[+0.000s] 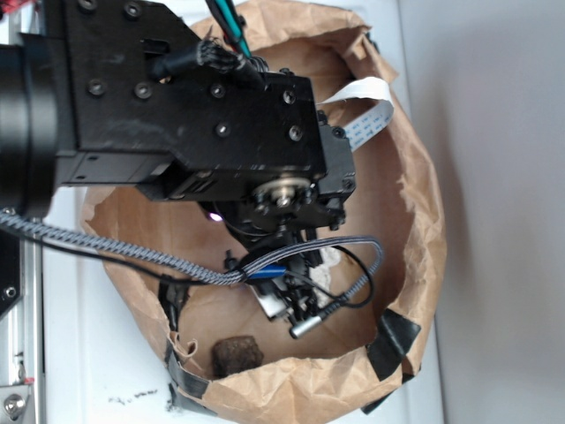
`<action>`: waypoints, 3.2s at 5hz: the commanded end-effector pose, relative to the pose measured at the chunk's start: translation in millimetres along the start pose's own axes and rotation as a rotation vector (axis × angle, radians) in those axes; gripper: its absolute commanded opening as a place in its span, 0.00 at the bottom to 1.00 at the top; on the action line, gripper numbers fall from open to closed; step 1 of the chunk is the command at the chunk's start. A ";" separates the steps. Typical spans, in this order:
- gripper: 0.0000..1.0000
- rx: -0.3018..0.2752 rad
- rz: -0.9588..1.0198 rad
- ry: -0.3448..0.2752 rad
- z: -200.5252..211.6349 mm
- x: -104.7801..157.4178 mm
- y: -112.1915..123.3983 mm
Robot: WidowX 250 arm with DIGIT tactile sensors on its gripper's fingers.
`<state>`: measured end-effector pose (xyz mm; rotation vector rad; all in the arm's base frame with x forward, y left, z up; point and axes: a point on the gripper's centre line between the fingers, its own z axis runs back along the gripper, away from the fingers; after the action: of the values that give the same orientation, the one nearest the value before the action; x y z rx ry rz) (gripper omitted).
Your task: Grab the rock.
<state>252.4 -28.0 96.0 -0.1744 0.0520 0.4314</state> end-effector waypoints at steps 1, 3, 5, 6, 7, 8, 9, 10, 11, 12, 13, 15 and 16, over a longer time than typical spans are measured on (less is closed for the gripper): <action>1.00 -0.049 -0.073 0.000 19.1 8.5 -15.3; 1.00 -0.093 -0.125 -0.094 -4.5 -15.2 2.7; 1.00 -0.126 -0.108 -0.172 -22.8 -38.9 -0.7; 1.00 -0.141 -0.081 -0.160 -18.9 -32.8 -13.4; 1.00 -0.141 -0.071 -0.161 -21.2 -24.3 -29.9; 1.00 -0.124 -0.058 -0.170 -31.8 -16.2 -39.7; 1.00 -0.092 -0.081 -0.116 -45.0 -20.7 -46.8; 1.00 -0.113 -0.116 0.005 -60.9 -41.2 -55.1; 1.00 -0.134 -0.173 0.155 -78.2 -57.5 -55.4; 0.00 -0.136 -0.145 0.140 -76.2 -57.2 -49.2; 0.00 -0.163 -0.123 0.034 -70.6 -48.5 -33.7; 0.00 -0.196 -0.128 -0.079 -58.9 -40.3 -27.0; 0.00 -0.240 -0.105 -0.116 -41.2 -33.8 -22.1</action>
<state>228.1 -72.7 53.9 -0.3774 -0.0768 0.3402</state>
